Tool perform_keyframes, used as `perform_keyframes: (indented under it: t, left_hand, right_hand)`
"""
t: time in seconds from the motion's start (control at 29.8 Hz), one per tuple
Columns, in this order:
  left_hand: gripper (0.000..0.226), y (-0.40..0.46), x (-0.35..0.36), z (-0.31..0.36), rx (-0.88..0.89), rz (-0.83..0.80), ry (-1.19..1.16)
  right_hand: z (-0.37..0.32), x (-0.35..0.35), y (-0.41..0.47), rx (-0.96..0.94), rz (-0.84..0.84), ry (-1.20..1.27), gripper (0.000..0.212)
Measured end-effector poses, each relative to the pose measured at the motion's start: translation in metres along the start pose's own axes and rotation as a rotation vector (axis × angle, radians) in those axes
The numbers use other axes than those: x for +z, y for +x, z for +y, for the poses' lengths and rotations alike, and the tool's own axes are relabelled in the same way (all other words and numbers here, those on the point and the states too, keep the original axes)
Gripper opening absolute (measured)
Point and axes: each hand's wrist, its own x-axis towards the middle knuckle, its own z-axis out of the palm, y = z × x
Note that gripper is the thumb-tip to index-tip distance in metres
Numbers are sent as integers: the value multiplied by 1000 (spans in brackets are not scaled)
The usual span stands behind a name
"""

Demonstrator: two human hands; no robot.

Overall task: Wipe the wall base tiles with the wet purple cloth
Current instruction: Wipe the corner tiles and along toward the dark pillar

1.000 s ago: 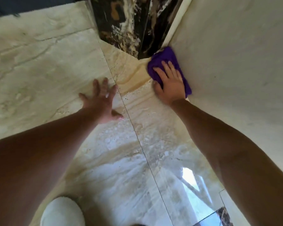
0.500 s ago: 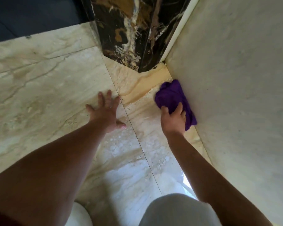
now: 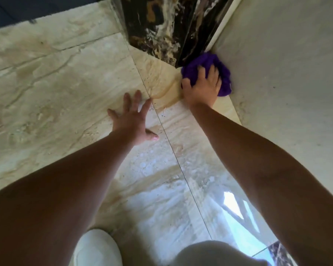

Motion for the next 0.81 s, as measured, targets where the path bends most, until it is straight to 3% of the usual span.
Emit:
perform_keyframes:
  t: [0.17, 0.24, 0.37, 0.57, 0.71, 0.81]
  left_hand:
    - [121, -2, 6, -11, 69, 73, 68]
    - [115, -2, -4, -18, 79, 103, 88]
    - [125, -2, -17, -50, -132, 93, -25]
    - [127, 2, -17, -78, -125, 76, -19]
    - [130, -6, -5, -76, -165, 24, 1]
    - [131, -2, -16, -73, -185, 8, 4]
  right_hand:
    - [52, -38, 3, -457, -269, -40, 77]
    - [52, -51, 2, -545, -352, -125, 80]
    - [66, -47, -9, -425, -236, -201, 73]
    - [-21, -3, -14, -87, -40, -102, 64]
    - [-60, 24, -67, -230, -176, -199, 64]
    - [-112, 18, -44, -99, -224, -202, 65]
